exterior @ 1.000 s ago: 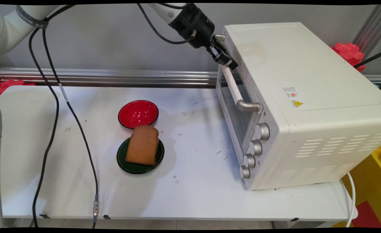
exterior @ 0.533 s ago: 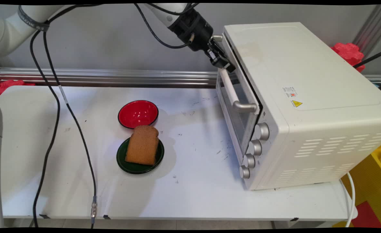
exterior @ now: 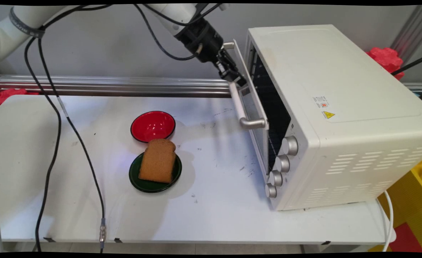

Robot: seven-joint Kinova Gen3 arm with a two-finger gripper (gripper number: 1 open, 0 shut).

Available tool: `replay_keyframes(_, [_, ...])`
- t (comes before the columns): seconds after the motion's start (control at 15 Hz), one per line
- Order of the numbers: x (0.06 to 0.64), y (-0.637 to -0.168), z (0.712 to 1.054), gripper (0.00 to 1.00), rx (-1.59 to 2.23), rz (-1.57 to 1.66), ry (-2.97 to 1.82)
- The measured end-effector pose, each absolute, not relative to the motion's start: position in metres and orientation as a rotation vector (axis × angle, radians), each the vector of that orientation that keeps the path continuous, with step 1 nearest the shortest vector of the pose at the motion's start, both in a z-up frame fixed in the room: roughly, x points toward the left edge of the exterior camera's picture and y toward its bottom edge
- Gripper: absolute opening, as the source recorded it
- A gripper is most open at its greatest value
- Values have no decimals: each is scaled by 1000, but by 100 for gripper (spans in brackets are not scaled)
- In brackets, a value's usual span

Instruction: Open the oven

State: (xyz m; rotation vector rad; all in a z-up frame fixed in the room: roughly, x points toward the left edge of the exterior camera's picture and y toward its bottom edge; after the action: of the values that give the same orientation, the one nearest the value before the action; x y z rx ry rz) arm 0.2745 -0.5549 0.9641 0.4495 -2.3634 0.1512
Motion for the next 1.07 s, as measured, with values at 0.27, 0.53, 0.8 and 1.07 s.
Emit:
replay_keyframes(0.27, [290,-546,957,0,468,135,-2394])
replay_keyframes(0.53, [302,-541,950,0,475,124,-2418])
replay_keyframes(0.8, [315,-534,938,0,477,120,-2436])
replay_keyframes(1.07, [324,-532,926,0,467,129,-2447])
